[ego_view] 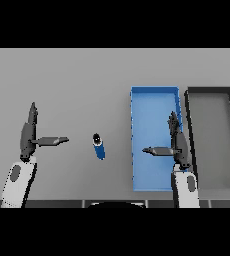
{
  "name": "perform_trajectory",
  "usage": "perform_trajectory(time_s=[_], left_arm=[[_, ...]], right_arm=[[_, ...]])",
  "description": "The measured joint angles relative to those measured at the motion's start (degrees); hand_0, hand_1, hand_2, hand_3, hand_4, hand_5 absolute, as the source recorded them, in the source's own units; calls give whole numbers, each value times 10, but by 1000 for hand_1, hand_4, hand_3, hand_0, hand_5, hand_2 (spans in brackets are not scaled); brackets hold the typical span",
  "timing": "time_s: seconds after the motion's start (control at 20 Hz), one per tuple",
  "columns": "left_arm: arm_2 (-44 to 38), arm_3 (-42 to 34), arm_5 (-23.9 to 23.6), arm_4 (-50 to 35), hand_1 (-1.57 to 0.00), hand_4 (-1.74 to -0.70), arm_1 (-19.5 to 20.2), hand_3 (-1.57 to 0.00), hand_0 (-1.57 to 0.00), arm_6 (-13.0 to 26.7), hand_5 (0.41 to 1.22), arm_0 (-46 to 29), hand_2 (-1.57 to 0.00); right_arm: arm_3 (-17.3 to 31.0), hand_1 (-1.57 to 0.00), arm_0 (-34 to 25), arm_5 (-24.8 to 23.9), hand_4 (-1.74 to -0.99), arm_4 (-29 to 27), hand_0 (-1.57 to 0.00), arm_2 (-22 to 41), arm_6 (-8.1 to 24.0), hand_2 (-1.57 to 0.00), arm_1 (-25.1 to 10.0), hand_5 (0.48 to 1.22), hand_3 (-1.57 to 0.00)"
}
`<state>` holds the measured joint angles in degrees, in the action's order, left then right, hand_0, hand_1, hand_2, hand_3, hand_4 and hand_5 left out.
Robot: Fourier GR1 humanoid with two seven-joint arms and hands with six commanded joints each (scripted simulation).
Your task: Pick up the blue pipe and place it into the blue bin.
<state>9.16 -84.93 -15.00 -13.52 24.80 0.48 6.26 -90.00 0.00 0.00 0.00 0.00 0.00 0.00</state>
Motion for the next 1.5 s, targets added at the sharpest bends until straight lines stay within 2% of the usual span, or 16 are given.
perform_trajectory(time_s=[0.3, 0.35, 0.4, 0.5, 0.6, 0.85, 1.0, 1.1, 1.2, 1.4, 1.5], left_arm=[[-3, -8, 4, -2, 1, -1006, 7, 1, 1, -12, 586, -16, 1], [15, -14, 62, 3, 1, -1011, 42, 1, 1, -47, 588, -33, 1], [25, -18, 98, 6, 1, -1011, 64, 1, 1, -71, 588, -47, 1], [33, -26, 134, 8, 1, -1010, 90, 1, 1, -88, 589, -52, 1], [37, -24, 143, 12, 1, -1007, 98, 1, 1, -88, 587, -58, 1], [47, -28, 206, -10, 1, -1020, 116, 1, 1, -111, 582, -59, 1], [76, -62, 244, -7, 1, -1037, 130, 1, 1, -98, 548, -62, 1], [96, -86, 254, 0, 1, -1052, 135, 1, 1, -74, 513, -67, 1], [118, -105, 265, -3, 1, -1076, 130, 1, 1, -39, 488, -64, 1], [158, -109, 280, 24, 1, -1097, 107, 1, 1, -35, 454, -57, 1], [184, -106, 276, 45, 1, -1109, 80, 1, 1, -27, 447, -54, 1]], right_arm=[[-8, 1, 9, -2, -1222, 3, 1, 5, -3, 1, 3, 603, 1], [-32, 1, 27, 14, -1227, 32, 1, 23, -40, 1, -30, 603, 1], [-47, 1, 51, 27, -1230, 50, 1, 38, -63, 1, -45, 601, 1], [-70, 1, 61, 32, -1232, 66, 1, 49, -55, 1, -61, 599, 1], [-70, 1, 56, 32, -1230, 72, 1, 53, -31, 1, -62, 595, 1], [-78, 1, 65, 36, -1215, 81, 1, 59, -30, 1, -69, 587, 1], [-74, 1, 60, 40, -1223, 79, 1, 60, -44, 1, -71, 601, 1], [-78, 1, 61, 44, -1229, 76, 1, 56, -57, 1, -78, 606, 1], [-80, 1, 59, 43, -1239, 76, 1, 57, -46, 1, -75, 606, 1], [-77, 1, 63, 41, -1257, 82, 1, 59, -61, 1, -76, 617, 1], [-80, 1, 66, 45, -1263, 75, 1, 57, -62, 1, -76, 617, 1]])
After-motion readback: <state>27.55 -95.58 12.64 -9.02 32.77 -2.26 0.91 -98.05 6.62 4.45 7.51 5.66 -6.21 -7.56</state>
